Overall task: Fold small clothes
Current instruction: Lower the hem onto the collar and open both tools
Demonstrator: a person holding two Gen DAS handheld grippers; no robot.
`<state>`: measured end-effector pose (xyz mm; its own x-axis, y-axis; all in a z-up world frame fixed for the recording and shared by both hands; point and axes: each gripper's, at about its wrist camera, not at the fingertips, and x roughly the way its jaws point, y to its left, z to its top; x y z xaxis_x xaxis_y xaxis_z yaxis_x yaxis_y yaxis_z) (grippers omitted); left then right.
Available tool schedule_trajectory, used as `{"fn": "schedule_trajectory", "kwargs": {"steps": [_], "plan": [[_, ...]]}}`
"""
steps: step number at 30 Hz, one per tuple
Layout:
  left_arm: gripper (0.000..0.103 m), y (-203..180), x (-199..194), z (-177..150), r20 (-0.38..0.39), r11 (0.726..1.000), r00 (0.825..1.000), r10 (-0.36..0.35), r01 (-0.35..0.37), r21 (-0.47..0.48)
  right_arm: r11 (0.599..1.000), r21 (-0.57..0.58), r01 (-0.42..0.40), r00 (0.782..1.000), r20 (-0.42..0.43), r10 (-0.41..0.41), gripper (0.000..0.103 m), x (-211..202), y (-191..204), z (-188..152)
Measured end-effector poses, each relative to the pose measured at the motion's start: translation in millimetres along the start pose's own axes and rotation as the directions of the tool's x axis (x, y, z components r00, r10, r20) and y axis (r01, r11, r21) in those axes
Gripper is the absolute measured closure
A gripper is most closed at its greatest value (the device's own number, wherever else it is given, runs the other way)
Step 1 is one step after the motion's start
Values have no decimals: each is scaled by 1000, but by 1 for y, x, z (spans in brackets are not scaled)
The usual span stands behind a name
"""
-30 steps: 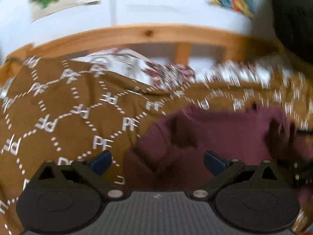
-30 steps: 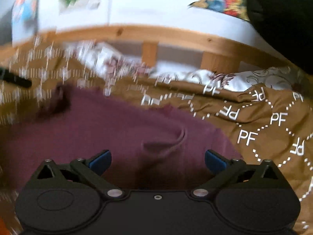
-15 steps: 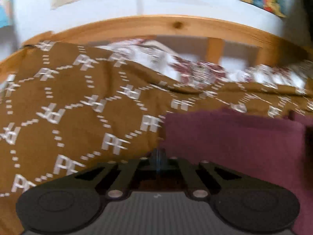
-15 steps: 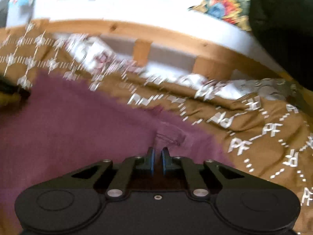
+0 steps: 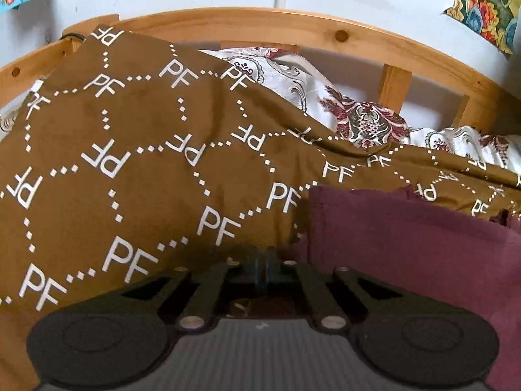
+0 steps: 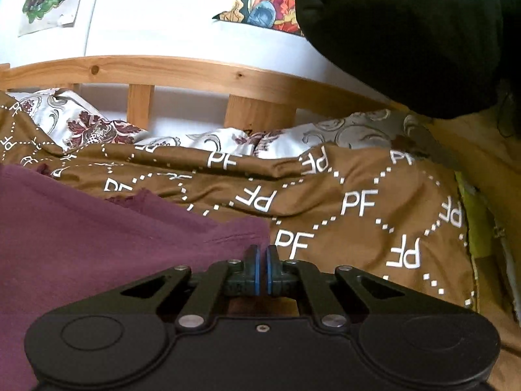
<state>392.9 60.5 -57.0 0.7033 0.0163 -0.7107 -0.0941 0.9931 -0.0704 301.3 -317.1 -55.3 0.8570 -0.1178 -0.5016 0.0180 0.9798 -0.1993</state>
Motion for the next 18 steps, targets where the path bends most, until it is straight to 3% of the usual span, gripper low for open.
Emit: {"fn": "schedule_trajectory", "kwargs": {"steps": [2, 4, 5, 6, 8, 11, 14, 18], "plan": [[86, 1, 0, 1, -4, 1000, 1000, -12, 12, -3, 1000, 27, 2, 1000, -2, -2, 89, 1, -3, -2], [62, 4, -2, 1, -1, 1000, 1000, -27, 27, -15, 999, 48, 16, 1000, 3, -16, 75, -2, -7, -2], [40, 5, -4, 1, 4, 999, 999, -35, 35, -25, 998, 61, 18, 1000, 12, -18, 65, -5, -9, -2], [30, 6, -7, 1, 15, 998, 999, -46, 46, -34, 997, 78, 20, 999, 23, -22, 60, -9, -12, -2], [29, 8, -15, 0, 37, 997, 997, -70, 71, -33, 993, 112, 24, 999, 44, -29, 40, -18, -19, 0], [14, 5, -28, -1, 49, 997, 996, -73, 73, 4, 989, 145, 42, 996, 76, -54, 23, -33, -28, 0], [3, 4, -48, -5, 86, 997, 994, -73, 71, 22, 984, 160, 72, 992, 95, -88, 9, -51, -38, -1], [1, 3, -76, -9, 120, 996, 989, -81, 76, 46, 979, 182, 96, 986, 118, -119, 1, -75, -47, -5]]}}
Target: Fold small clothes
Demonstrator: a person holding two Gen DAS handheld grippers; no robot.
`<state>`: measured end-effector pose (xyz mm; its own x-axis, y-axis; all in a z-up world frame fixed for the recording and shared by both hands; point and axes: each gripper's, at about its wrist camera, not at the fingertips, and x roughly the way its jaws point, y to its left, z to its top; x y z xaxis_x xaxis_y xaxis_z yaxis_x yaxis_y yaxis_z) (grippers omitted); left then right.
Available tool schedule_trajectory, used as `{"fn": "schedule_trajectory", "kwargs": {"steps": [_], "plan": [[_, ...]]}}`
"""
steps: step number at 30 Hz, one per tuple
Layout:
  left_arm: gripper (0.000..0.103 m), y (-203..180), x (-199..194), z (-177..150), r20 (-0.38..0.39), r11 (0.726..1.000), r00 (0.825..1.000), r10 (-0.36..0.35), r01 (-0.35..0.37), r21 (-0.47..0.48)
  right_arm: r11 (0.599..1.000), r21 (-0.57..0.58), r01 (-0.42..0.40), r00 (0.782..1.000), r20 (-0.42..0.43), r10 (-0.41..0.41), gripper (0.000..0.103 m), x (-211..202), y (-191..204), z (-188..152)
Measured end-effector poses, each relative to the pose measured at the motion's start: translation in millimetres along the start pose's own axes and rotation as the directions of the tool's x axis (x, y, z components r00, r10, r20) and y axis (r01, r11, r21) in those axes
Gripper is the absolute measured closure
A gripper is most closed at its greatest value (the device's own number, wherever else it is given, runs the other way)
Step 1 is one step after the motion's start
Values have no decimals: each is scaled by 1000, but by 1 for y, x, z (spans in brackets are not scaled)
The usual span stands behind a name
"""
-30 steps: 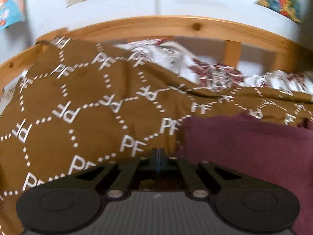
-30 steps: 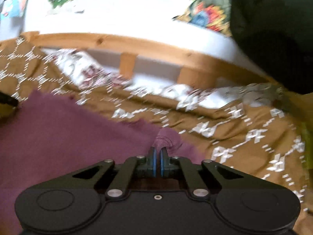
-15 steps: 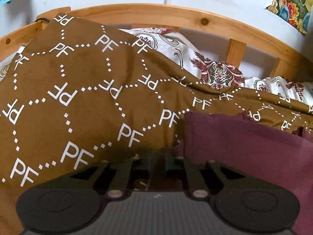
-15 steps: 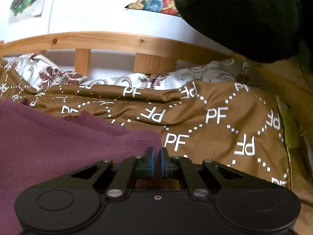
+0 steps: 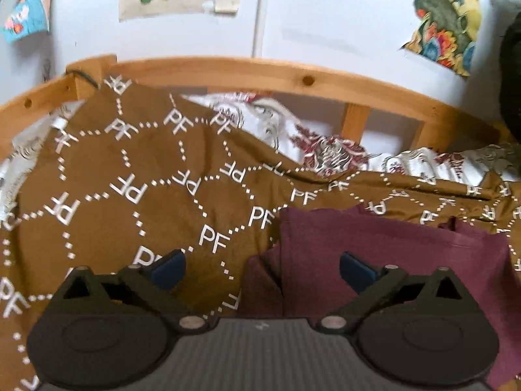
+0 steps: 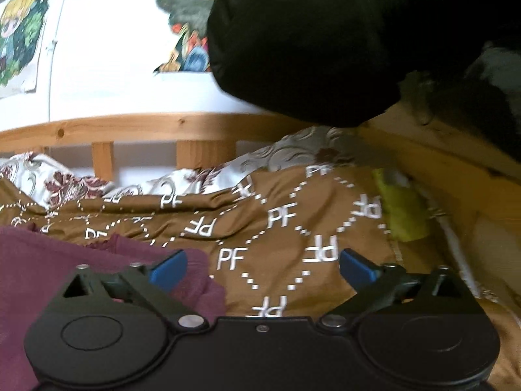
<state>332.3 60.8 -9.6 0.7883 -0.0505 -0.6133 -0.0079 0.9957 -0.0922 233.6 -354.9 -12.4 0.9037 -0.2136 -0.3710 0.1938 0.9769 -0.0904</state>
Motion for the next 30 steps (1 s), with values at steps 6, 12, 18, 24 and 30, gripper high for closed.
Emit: {"fn": "schedule_trajectory", "kwargs": {"steps": [6, 12, 18, 24, 30], "plan": [[1, 0, -35, -22, -23, 998, 999, -22, 21, -54, 999, 12, -37, 999, -7, 37, 1, -37, 3, -9], [1, 9, -52, -49, -110, 984, 992, -64, 44, -175, 992, -13, -122, 992, -4, 122, 1, -72, 31, -21], [1, 19, -65, -63, -128, 976, 991, -31, 3, -216, 970, -74, -231, 973, -43, 228, 1, -96, 66, -35], [1, 19, -57, -65, -166, 978, 986, -2, -33, -208, 937, -152, -315, 948, -102, 302, 1, -108, 103, -47], [1, 18, -42, -70, -221, 979, 975, 17, -61, -196, 935, -60, -351, 924, -182, 335, 1, -105, 111, -52]]}}
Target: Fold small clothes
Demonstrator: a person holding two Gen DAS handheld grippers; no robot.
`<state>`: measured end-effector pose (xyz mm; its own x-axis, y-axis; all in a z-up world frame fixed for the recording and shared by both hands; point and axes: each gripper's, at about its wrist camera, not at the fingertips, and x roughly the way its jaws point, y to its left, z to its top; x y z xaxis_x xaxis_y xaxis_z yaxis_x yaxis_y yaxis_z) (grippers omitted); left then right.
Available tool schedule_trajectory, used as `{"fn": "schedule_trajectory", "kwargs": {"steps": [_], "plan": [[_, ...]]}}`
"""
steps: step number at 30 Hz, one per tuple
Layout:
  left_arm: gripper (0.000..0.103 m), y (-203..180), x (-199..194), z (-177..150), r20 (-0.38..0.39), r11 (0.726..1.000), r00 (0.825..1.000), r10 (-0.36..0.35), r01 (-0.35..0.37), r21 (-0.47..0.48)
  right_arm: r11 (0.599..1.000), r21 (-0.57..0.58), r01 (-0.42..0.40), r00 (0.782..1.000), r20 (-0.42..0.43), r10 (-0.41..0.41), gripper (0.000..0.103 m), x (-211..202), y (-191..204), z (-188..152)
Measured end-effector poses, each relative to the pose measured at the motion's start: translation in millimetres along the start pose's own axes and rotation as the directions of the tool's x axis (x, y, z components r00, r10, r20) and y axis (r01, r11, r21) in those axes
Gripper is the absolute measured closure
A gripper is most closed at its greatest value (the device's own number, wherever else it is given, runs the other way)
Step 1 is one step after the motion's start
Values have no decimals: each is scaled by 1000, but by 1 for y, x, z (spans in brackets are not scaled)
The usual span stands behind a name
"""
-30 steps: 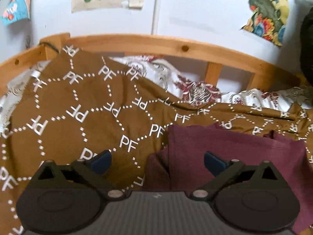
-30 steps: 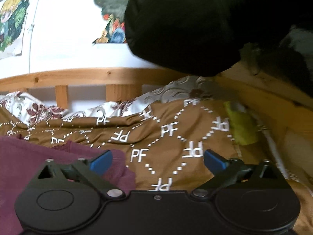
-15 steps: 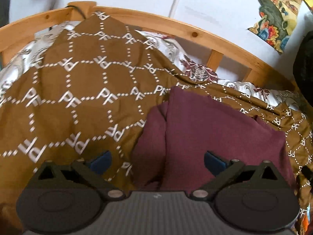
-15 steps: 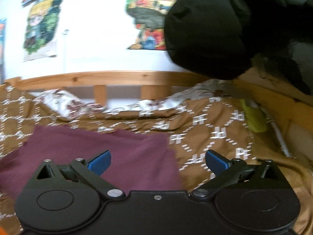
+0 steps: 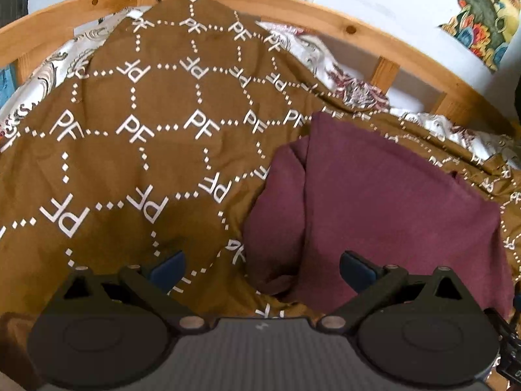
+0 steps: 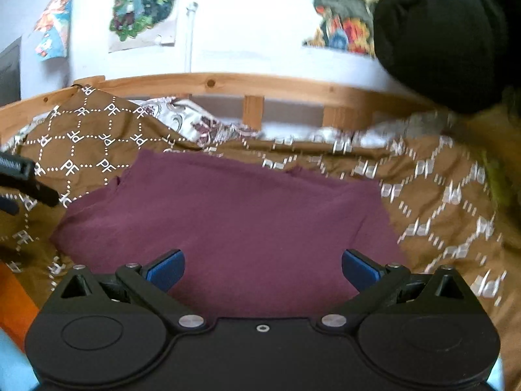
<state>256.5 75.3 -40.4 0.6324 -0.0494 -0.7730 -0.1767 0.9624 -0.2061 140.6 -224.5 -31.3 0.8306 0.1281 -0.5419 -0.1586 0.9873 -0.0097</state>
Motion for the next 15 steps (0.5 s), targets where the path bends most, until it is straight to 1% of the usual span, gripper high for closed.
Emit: {"fn": "schedule_trajectory", "kwargs": {"steps": [2, 4, 8, 10, 13, 15], "plan": [[1, 1, 6, -1, -18, 1000, 1000, 10, -10, -2, 1000, 29, -8, 1000, -27, 9, 1, 4, 1, -2], [1, 2, 13, -1, -45, 1000, 999, 13, -13, -7, 1000, 28, -13, 999, -40, 14, 1, 6, 4, -3], [1, 8, 25, 2, -79, 999, 997, 9, -12, -47, 999, 37, -6, 999, -43, 7, 1, 14, 11, -6], [1, 10, 31, 4, -90, 997, 996, -2, -4, -71, 999, 42, 13, 999, -40, -11, 1, 24, 16, -5], [1, 12, 40, 7, -108, 995, 994, -33, 23, -101, 997, 39, 64, 998, -20, -63, 1, 43, 18, -3], [1, 11, 45, 8, -111, 994, 993, -42, 30, -109, 995, 36, 89, 996, -12, -88, 1, 57, 18, -1]]}}
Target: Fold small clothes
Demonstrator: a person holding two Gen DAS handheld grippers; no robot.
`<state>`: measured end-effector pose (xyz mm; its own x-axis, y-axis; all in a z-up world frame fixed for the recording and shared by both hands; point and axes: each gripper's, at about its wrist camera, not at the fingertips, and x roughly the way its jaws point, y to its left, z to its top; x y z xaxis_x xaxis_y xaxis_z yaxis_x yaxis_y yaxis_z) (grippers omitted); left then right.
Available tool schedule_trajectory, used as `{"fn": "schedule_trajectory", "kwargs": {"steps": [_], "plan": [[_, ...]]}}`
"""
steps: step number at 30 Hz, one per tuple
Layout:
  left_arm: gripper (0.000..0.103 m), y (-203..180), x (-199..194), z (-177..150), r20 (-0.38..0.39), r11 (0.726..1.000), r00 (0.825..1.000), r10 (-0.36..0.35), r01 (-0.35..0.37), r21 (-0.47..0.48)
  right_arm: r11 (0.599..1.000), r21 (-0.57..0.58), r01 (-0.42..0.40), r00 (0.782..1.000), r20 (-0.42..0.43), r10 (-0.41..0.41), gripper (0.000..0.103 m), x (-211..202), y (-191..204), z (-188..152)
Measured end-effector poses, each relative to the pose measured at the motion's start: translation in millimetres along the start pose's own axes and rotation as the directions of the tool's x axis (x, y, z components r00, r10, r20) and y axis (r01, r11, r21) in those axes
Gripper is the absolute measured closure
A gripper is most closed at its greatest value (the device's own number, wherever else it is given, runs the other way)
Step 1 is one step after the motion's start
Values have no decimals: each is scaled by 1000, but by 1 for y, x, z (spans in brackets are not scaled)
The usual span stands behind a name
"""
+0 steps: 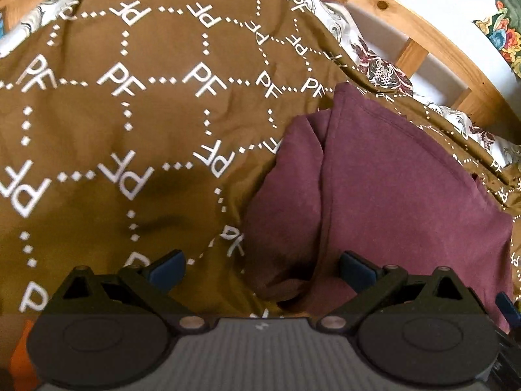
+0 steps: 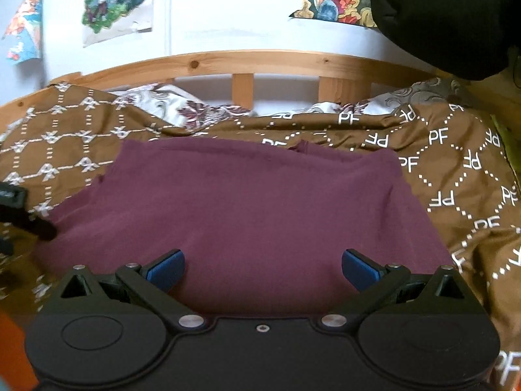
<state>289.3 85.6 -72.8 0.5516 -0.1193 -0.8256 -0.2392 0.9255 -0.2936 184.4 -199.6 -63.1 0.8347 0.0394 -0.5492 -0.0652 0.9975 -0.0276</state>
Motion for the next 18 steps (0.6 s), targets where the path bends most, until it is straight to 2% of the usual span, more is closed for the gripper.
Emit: {"fn": "schedule_trajectory", "kwargs": {"steps": [2, 6, 9, 15, 18], "plan": [[1, -1, 3, 3, 28, 1000, 1000, 11, -11, -9, 1000, -20, 15, 1000, 8, -15, 1, 12, 3, 0], [1, -8, 9, 11, 77, 1000, 997, 28, -29, 2, 997, -73, -20, 1000, -20, 19, 1, 26, 10, -7], [1, -16, 20, 14, 66, 999, 997, 29, -31, 33, 994, -110, -20, 998, -64, 13, 1, 32, 18, -13], [1, -28, 28, 9, 78, 990, 995, 58, -68, 126, 992, -123, -12, 997, -71, 3, 1, 33, 22, -15], [1, -30, 28, 8, 82, 987, 995, 64, -75, 141, 993, -113, -17, 997, -80, 8, 1, 35, 21, -15]]}}
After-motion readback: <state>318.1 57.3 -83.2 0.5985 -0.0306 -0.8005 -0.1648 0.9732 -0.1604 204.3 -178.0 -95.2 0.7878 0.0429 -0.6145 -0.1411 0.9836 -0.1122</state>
